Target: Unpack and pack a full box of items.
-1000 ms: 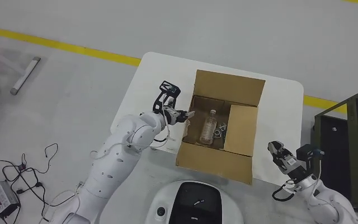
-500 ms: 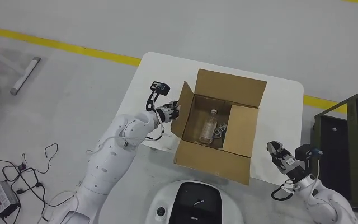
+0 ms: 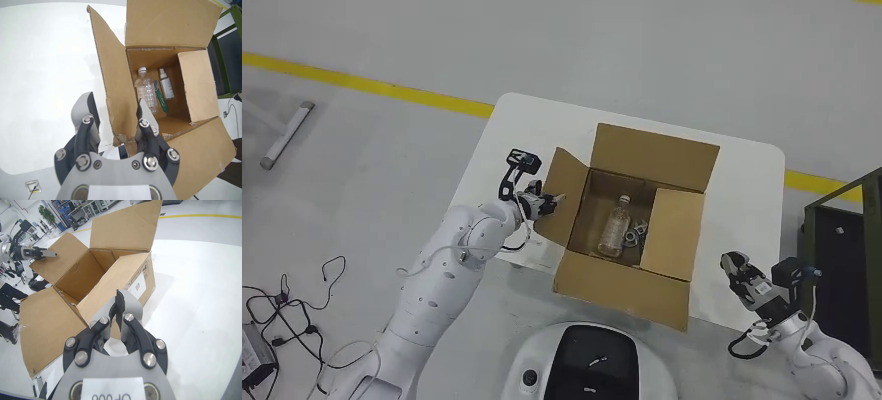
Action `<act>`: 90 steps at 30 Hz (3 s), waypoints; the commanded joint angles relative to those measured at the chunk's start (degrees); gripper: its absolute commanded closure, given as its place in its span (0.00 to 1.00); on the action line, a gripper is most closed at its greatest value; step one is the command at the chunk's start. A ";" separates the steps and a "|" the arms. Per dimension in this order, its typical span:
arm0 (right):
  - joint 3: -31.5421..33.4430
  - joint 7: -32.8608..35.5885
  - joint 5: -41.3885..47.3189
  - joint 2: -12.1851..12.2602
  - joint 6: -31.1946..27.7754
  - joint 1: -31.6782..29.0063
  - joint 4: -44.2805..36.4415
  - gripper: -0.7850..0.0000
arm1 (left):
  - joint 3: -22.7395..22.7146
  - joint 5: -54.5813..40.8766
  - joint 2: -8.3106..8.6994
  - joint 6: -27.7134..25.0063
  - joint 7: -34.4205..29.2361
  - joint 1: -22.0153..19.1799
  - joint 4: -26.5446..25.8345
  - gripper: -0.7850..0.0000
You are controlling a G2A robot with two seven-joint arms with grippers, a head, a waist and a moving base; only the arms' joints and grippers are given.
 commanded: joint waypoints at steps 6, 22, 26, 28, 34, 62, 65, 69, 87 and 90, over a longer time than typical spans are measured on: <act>-0.02 0.01 0.10 -0.04 -0.11 -0.10 -0.20 1.00 | 0.92 6.02 0.03 2.78 1.70 -0.05 0.25 0.00; 0.53 0.00 0.34 -0.05 -0.48 -0.48 -0.56 0.98 | 4.24 24.50 0.17 5.05 1.00 -0.13 1.07 0.00; 0.62 -0.05 0.26 -0.06 -0.50 -0.53 -0.64 0.98 | 4.45 25.07 -0.01 4.95 0.12 -0.65 1.99 0.00; 0.63 -0.02 0.17 -0.07 -0.46 -0.54 -0.64 0.98 | 4.67 25.91 -0.06 4.56 -0.27 -0.86 2.28 0.00; 0.57 0.11 0.27 -0.10 -0.40 -0.39 -0.68 0.98 | 5.16 27.11 -0.31 4.41 0.26 -0.77 2.83 0.00; 6.21 -4.34 0.64 -0.25 3.91 -5.65 -4.62 1.00 | -2.93 1.76 -0.62 -3.66 2.09 1.70 -16.73 0.00; 6.83 -5.70 0.54 -0.50 7.33 -6.79 -4.88 1.00 | -1.50 -1.49 -0.62 -8.49 0.90 1.00 -16.83 0.00; 7.17 -8.18 1.29 -1.04 13.46 -8.34 -5.03 1.00 | 1.58 -5.05 -0.75 -13.85 -0.73 -0.31 -16.28 0.00; 6.05 -10.41 3.25 -2.02 20.90 -9.66 -6.21 1.00 | 3.52 -6.46 -0.91 -15.40 -1.24 -1.42 -15.62 0.00; 4.68 -9.09 4.20 -2.24 20.90 -8.15 -5.24 1.00 | 3.52 -6.46 -0.91 -15.40 -1.24 -1.42 -15.62 0.00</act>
